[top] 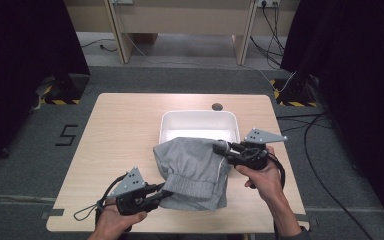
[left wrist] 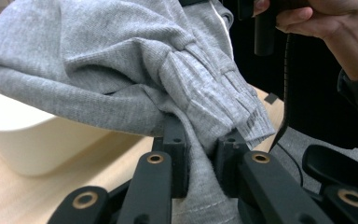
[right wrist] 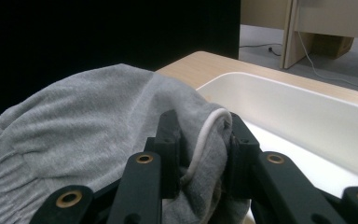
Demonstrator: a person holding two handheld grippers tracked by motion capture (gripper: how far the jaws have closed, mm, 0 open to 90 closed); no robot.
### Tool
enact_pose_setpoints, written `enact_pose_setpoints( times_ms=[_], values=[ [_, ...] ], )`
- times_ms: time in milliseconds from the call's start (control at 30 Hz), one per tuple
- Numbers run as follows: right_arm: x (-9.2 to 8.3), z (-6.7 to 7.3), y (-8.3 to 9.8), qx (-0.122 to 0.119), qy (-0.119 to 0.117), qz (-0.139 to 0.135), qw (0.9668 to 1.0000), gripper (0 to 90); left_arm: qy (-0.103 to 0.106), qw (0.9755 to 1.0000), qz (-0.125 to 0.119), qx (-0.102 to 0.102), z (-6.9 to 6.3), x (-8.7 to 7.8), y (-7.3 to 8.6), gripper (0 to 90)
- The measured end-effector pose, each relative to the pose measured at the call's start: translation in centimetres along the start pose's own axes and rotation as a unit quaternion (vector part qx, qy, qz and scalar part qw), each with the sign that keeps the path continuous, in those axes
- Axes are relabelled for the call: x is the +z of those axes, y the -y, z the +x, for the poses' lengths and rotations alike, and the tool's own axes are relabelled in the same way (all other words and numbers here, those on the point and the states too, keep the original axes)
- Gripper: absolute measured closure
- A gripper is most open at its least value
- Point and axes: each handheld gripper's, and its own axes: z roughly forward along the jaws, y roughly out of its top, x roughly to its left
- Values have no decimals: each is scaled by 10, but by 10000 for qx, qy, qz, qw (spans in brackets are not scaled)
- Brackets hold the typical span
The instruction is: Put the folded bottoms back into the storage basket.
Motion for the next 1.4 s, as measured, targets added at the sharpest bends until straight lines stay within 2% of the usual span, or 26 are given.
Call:
enact_pose_setpoints(
  times_ms=[67, 167, 367, 567, 633, 767, 1100, 1333, 1400],
  values=[
    [2, -4, -8, 2, 6, 25, 10000, 718, -23, 10000, 14, 37, 3, 2, -9, 780],
    [5, -9, -21, -51, 42, 53, 10000, 719, 3, 10000, 30, -57, 10, 4, -18, 781],
    [6, -12, -34, -71, 71, 55, 9999, 719, 27, 9999, 21, -145, 20, 7, -34, 781],
    [6, -18, -50, -81, 130, 46, 9999, 719, -2, 9999, 35, -150, 25, 12, -49, 780],
    [7, -21, -56, -94, 158, 53, 9998, 719, -31, 9999, 55, -86, 27, 14, -54, 781],
    [10, -28, -67, -114, 224, 104, 9996, 719, -65, 9999, 57, -134, 34, 21, -64, 780],
    [25, -51, -87, -61, 408, 268, 9988, 719, -193, 9992, 123, -328, 55, 44, -81, 781],
    [40, -71, -90, 87, 523, 436, 9976, 719, -326, 9981, 215, -472, 71, 62, -85, 781],
    [49, -81, -88, 122, 576, 542, 9968, 720, -348, 9978, 260, -508, 75, 68, -84, 781]
  ],
)
